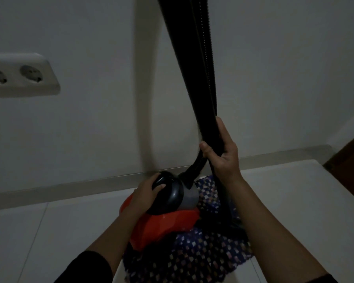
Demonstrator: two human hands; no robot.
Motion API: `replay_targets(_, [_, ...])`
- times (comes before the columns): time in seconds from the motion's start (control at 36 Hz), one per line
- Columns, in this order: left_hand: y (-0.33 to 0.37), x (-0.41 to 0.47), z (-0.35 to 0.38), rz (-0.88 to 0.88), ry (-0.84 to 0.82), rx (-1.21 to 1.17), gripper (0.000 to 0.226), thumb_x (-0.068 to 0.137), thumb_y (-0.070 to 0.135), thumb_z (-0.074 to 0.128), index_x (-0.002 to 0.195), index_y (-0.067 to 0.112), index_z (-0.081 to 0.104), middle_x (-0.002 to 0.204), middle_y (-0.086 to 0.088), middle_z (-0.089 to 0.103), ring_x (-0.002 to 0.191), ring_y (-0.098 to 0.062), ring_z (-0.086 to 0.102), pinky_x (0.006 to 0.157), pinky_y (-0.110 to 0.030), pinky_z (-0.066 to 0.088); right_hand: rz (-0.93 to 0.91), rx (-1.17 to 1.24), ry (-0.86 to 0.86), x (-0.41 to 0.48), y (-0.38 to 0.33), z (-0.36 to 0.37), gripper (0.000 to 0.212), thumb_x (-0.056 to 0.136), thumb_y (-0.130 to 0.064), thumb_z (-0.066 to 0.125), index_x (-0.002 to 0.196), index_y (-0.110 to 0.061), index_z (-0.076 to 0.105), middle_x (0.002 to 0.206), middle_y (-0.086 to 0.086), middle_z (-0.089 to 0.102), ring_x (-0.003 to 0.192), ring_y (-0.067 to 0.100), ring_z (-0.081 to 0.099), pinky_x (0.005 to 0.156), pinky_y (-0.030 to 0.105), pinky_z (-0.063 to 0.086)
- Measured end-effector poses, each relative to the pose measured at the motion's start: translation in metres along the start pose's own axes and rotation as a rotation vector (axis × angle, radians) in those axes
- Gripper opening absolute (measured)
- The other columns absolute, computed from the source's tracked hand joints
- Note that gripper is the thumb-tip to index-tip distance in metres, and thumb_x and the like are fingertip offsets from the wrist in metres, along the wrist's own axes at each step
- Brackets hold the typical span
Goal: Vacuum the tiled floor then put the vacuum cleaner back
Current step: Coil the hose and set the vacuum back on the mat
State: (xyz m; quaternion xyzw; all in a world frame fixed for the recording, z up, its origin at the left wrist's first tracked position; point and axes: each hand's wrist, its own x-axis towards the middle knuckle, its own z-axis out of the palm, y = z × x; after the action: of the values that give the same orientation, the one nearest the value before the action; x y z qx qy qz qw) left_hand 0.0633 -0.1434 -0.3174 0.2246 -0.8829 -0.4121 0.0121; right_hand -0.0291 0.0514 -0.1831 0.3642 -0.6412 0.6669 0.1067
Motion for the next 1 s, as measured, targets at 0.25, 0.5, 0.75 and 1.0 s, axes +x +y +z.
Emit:
replay_targets(0.25, [0.005, -0.006, 0.005, 0.007, 0.049, 0.061, 0.045, 0.09, 0.031, 0.061, 0.134, 0.024, 0.053, 0.131, -0.007, 0.061, 0.119, -0.026, 0.056, 0.1, -0.038, 0.045, -0.011, 0.078, 0.076, -0.005, -0.006, -0.012, 0.051, 0.084, -0.046, 0.066, 0.13, -0.058, 0.046, 0.111, 0.004, 0.052, 0.098, 0.02, 0.046, 0.09, 0.048, 0.037])
replay_targets(0.5, [0.024, -0.014, 0.024, 0.039, -0.061, 0.179, 0.051, 0.096, 0.027, 0.052, 0.145, 0.027, 0.037, 0.145, -0.013, 0.044, 0.132, -0.03, 0.043, 0.107, -0.035, 0.037, 0.058, 0.142, 0.196, -0.013, -0.014, -0.042, 0.058, 0.078, -0.049, 0.072, 0.131, -0.051, 0.049, 0.099, 0.001, 0.057, 0.083, 0.02, 0.051, 0.076, 0.039, 0.046])
replay_targets(0.75, [0.02, -0.004, 0.036, 0.119, -0.044, 0.145, 0.048, 0.094, 0.003, 0.051, 0.14, 0.013, 0.045, 0.145, -0.016, 0.045, 0.133, -0.03, 0.044, 0.112, -0.033, 0.034, 0.139, 0.209, 0.237, -0.034, -0.007, -0.054, 0.054, 0.08, -0.037, 0.071, 0.128, -0.051, 0.052, 0.069, -0.009, 0.06, 0.057, 0.009, 0.052, 0.052, 0.025, 0.048])
replay_targets(1.0, [0.02, -0.001, 0.034, 0.102, -0.057, 0.082, 0.048, 0.092, -0.001, 0.049, 0.139, 0.012, 0.048, 0.145, -0.013, 0.047, 0.132, -0.028, 0.046, 0.11, -0.031, 0.035, 0.125, 0.363, 0.17, -0.015, 0.001, -0.043, 0.089, 0.084, -0.035, 0.069, 0.144, 0.012, 0.024, 0.065, 0.001, 0.056, 0.049, 0.012, 0.05, 0.047, 0.023, 0.045])
